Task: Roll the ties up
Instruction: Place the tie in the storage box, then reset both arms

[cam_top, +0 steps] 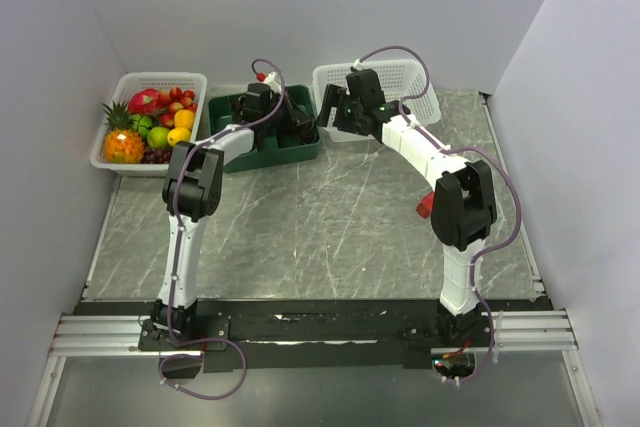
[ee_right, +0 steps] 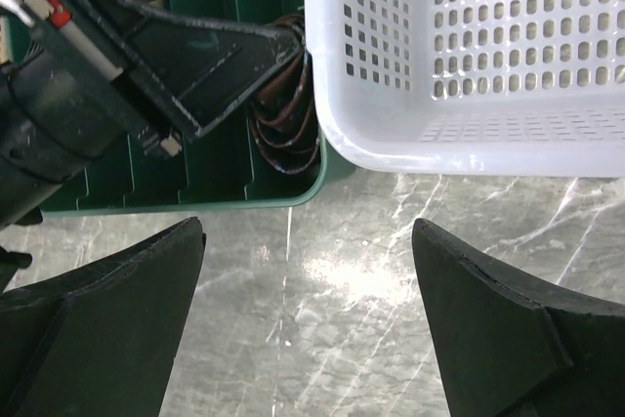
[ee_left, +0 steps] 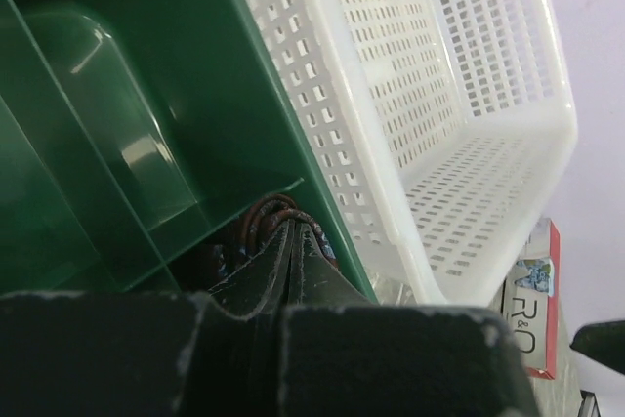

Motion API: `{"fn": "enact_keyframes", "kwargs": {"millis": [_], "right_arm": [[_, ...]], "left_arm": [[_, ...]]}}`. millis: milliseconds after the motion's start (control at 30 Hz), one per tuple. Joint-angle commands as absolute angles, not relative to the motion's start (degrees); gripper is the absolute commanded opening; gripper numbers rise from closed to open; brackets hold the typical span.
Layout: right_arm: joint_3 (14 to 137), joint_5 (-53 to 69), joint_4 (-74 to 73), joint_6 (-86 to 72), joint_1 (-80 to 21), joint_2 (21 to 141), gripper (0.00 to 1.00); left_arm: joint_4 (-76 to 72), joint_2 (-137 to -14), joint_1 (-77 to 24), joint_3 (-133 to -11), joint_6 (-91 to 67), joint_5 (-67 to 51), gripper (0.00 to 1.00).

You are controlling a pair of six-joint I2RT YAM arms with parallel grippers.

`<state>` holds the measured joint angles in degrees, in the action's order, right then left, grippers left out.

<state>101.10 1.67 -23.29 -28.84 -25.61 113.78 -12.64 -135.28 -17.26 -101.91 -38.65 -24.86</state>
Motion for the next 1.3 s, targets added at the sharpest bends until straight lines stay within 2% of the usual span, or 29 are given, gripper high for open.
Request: {"fn": "enact_keyframes", "kwargs": {"millis": [0, 433, 533, 633, 767, 833, 867, 1033, 1067, 1100, 1267], "right_arm": [[100.9, 2.3, -22.2, -28.3, -25.0, 110.6, 0.94], [99.0, 4.0, -21.9, -28.6, -24.3, 110.0, 0.94], [98.6, 4.7, -21.4, -28.4, -24.4, 109.2, 0.94], [98.9, 4.9, -21.4, -27.9, -24.4, 107.8, 0.95], [98.3, 5.4, -21.0, -27.5, -24.4, 104.2, 0.95], [96.9, 5.4, -20.6, -27.2, -24.4, 101.5, 0.95], [96.1, 5.6, -20.4, -27.1, -24.4, 99.3, 0.95], [87.2, 5.1, -18.9, -26.5, -24.5, 90.9, 0.96], [85.5, 5.2, -18.3, -26.5, -24.4, 87.9, 0.96], [82.4, 4.6, -18.1, -26.5, -24.6, 86.2, 0.99], [71.0, 3.0, -17.8, -26.5, -25.3, 74.3, 0.99]], "left_arm": [[-8.7, -137.4, -16.7, -104.2, -39.7, -22.6, 0.01], [-14.1, -132.1, -17.7, -93.2, -39.9, -23.4, 0.01], [-14.1, -130.3, -17.3, -93.7, -39.1, -22.6, 0.04], [-13.8, -126.4, -17.1, -95.6, -37.8, -22.3, 0.15], [-12.5, -119.6, -17.1, -97.3, -34.7, -20.3, 0.39], [-11.0, -115.3, -17.1, -96.9, -34.2, -19.7, 0.46], [-10.6, -113.7, -17.0, -96.4, -34.1, -19.9, 0.57], [-11.6, -99.5, -17.2, -83.5, -35.1, -18.2, 0.89], [-11.9, -97.1, -17.2, -81.1, -35.2, -17.8, 0.99], [-12.0, -94.8, -17.3, -76.1, -35.0, -17.1, 0.97], [-10.5, -75.7, -17.7, -61.2, -34.1, -12.6, 0.96]]}}
